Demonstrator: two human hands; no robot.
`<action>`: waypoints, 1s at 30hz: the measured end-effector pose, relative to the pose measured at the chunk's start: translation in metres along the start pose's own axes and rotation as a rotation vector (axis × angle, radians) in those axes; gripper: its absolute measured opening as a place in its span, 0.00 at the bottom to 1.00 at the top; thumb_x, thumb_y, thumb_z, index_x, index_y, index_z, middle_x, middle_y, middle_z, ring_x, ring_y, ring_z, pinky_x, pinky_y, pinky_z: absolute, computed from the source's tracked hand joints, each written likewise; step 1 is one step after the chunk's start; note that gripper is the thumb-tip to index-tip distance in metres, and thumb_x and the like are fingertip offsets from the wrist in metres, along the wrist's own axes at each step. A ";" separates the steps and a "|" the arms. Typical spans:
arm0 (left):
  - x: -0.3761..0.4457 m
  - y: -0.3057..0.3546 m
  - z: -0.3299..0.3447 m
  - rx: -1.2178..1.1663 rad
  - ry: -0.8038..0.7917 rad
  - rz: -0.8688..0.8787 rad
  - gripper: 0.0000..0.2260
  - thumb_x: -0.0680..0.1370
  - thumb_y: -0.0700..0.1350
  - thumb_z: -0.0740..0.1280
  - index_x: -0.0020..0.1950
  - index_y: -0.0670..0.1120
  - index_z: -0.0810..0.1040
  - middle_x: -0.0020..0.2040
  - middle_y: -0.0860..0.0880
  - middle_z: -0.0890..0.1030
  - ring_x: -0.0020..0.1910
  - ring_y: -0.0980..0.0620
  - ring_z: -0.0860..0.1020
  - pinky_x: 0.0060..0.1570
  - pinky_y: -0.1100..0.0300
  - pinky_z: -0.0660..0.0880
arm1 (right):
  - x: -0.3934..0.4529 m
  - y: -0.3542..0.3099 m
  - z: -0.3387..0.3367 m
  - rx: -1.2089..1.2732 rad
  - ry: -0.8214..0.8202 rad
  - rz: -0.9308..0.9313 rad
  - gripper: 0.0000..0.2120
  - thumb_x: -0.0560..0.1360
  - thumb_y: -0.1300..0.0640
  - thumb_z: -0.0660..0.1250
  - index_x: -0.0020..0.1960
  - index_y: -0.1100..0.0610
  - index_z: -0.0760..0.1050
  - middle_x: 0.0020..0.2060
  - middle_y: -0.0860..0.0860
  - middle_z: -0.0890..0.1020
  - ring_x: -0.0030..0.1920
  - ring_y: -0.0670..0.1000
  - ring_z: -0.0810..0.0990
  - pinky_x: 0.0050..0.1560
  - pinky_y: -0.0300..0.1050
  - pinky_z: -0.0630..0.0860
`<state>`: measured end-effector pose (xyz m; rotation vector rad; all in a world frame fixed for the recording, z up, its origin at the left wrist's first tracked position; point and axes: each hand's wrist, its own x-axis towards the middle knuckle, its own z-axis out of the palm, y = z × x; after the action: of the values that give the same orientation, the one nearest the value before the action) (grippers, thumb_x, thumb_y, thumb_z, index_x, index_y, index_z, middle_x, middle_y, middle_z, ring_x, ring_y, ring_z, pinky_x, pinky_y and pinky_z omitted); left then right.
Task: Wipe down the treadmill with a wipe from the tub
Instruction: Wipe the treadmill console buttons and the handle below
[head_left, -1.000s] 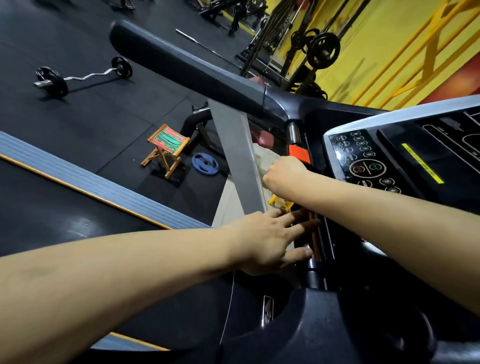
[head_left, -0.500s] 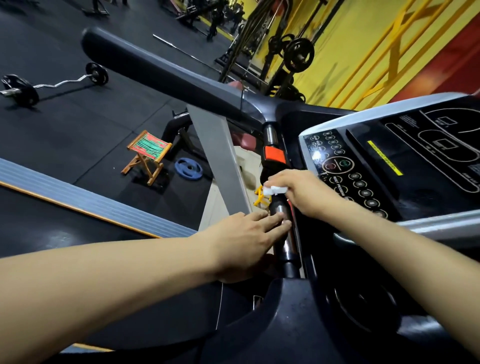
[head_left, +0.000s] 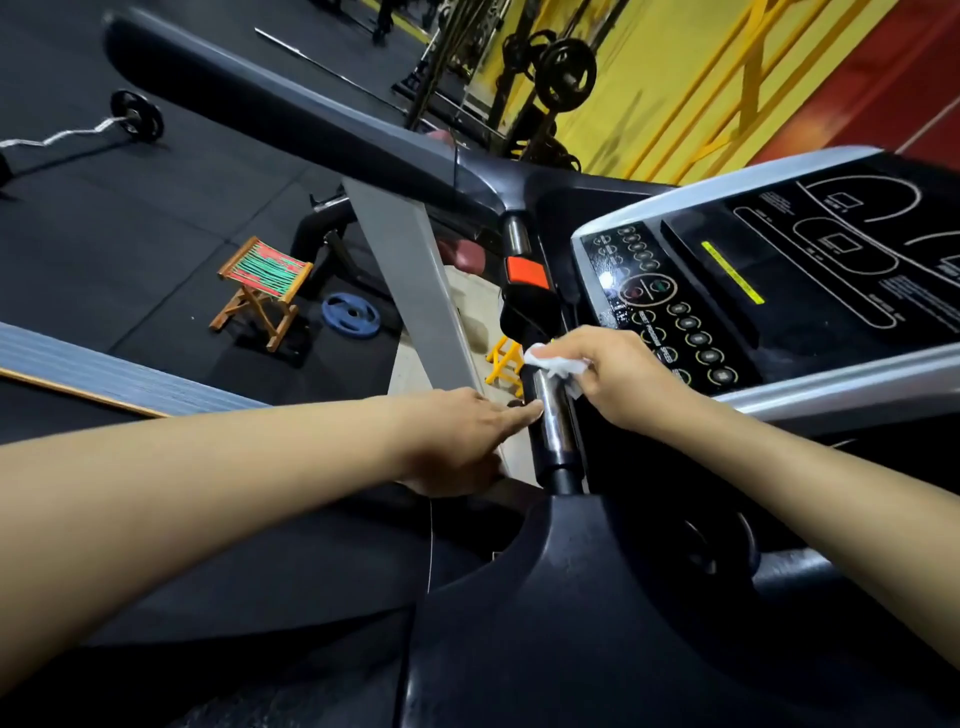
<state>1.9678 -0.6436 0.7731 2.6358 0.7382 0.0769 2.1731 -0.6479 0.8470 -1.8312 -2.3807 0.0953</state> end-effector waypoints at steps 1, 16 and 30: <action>0.002 0.000 0.001 -0.026 0.002 -0.012 0.31 0.85 0.46 0.57 0.84 0.51 0.44 0.79 0.49 0.64 0.77 0.45 0.62 0.74 0.48 0.63 | 0.004 0.000 0.003 0.000 0.005 0.036 0.13 0.76 0.63 0.62 0.50 0.58 0.85 0.45 0.56 0.85 0.49 0.57 0.83 0.53 0.57 0.79; 0.004 -0.032 0.005 0.007 0.184 -0.136 0.28 0.82 0.37 0.54 0.82 0.50 0.55 0.74 0.46 0.71 0.69 0.40 0.69 0.67 0.43 0.70 | 0.005 -0.038 0.006 -0.343 -0.274 0.120 0.10 0.77 0.65 0.63 0.56 0.62 0.81 0.56 0.62 0.81 0.57 0.63 0.80 0.57 0.58 0.77; 0.001 -0.005 0.011 -0.006 0.266 0.052 0.28 0.80 0.37 0.55 0.81 0.48 0.58 0.75 0.49 0.69 0.64 0.43 0.71 0.63 0.45 0.71 | -0.045 -0.037 0.024 0.065 0.075 0.494 0.11 0.80 0.59 0.60 0.47 0.56 0.81 0.40 0.52 0.83 0.44 0.57 0.80 0.44 0.47 0.75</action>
<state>1.9683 -0.6431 0.7612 2.6689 0.7508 0.4506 2.1455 -0.6999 0.8247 -2.2987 -1.8060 0.1472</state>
